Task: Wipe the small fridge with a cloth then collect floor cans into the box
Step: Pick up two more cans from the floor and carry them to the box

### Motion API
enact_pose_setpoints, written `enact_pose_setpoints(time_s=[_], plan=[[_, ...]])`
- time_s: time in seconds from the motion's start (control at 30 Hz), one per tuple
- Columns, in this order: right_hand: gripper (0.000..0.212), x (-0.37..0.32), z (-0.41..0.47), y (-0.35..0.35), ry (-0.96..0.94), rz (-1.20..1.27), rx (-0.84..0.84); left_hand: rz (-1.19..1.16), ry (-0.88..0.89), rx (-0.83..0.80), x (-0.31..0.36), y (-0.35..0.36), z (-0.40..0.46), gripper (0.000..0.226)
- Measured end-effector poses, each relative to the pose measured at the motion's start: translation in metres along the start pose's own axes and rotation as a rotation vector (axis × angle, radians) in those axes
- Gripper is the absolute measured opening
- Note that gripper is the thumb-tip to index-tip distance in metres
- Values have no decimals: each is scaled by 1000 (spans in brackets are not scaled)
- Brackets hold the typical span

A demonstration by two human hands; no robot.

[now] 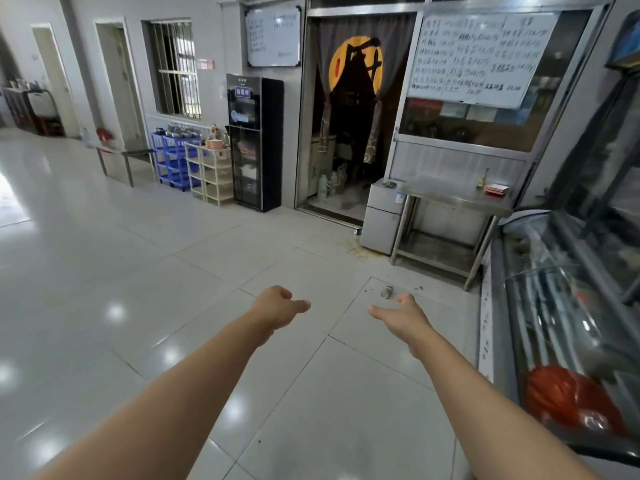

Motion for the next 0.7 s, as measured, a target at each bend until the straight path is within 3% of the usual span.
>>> enact_pose_setpoints(time_s=[0.13, 0.37, 0.7], plan=[[91, -22, 61, 34, 29, 38, 44, 18, 27, -60, 6, -21, 83, 59], [81, -60, 158, 75, 57, 60, 145, 94, 62, -151, 29, -49, 220, 60], [72, -72, 326, 69, 136, 94, 236, 158, 102, -299, 90, -6, 398, 61]])
Point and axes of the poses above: each hand's wrist, its own z-axis towards the middle knuckle, its own y-axis out of the palm, x = y × z, the point moved 3 cm from there along z, towards the middle knuckle, and after that the axes turned 8 degrees about z, right-handed, at the moved point
